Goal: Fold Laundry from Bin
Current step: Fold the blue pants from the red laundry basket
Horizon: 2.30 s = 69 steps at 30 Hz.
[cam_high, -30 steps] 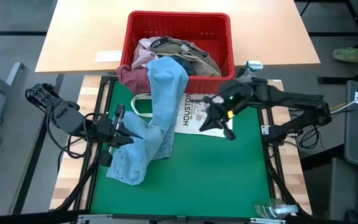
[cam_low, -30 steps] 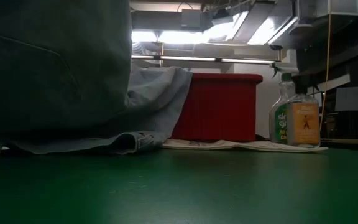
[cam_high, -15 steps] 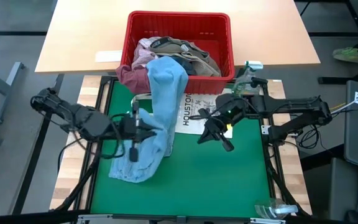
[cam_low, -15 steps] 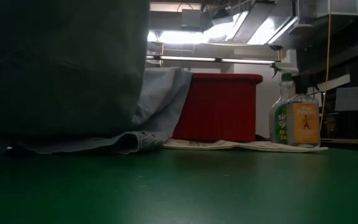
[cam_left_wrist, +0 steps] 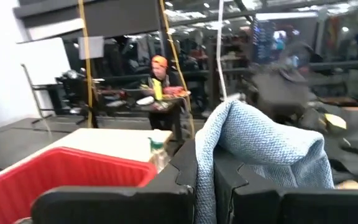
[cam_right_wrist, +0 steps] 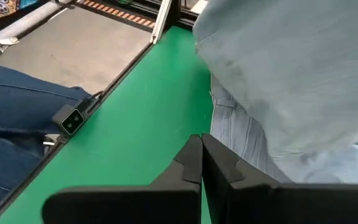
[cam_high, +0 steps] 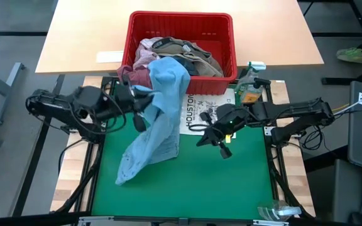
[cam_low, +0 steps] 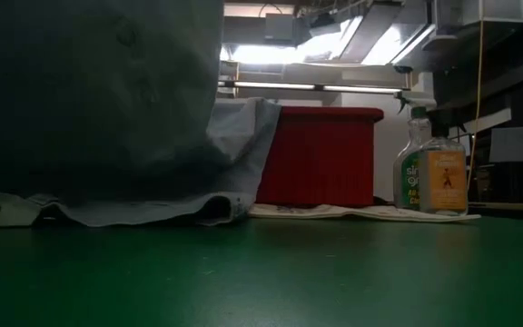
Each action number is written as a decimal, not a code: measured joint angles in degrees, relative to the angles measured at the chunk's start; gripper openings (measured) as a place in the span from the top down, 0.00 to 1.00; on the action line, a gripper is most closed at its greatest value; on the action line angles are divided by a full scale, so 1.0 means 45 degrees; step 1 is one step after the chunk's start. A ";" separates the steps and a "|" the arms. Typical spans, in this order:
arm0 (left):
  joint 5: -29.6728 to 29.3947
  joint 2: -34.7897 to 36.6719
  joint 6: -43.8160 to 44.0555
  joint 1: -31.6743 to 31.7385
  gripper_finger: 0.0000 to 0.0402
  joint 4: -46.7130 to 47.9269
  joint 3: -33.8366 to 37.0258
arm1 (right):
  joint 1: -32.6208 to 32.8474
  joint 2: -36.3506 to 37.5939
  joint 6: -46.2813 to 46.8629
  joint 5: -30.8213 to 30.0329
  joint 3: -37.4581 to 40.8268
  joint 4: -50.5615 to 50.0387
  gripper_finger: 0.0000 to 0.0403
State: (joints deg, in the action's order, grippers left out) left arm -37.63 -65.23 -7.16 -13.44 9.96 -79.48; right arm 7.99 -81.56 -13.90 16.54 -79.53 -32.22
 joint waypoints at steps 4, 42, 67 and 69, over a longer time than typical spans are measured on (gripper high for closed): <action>-0.0169 0.0650 -0.0095 0.0355 0.98 0.0075 0.0000 | -0.0006 -0.0657 0.0002 -0.0062 -0.0005 0.0610 1.00; -0.0174 0.1335 -0.0189 0.0375 0.98 0.1303 -0.0005 | -0.0011 -0.8393 -0.2696 -0.3583 0.0000 0.3448 0.50; -0.0285 0.2280 -0.0137 -0.0166 0.98 0.1942 -0.0005 | -0.0030 -0.5345 -0.2446 -0.3868 -0.1277 -0.1853 0.99; -0.0287 0.2503 -0.0023 -0.0378 0.98 0.2618 -0.0005 | -0.0030 -0.4752 -0.2519 -0.3891 -0.1277 -0.2599 0.99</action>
State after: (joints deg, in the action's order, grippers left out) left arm -38.93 -53.97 -7.26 -15.14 21.74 -79.50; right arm 7.86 -102.95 -25.23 -0.96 -85.27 -43.91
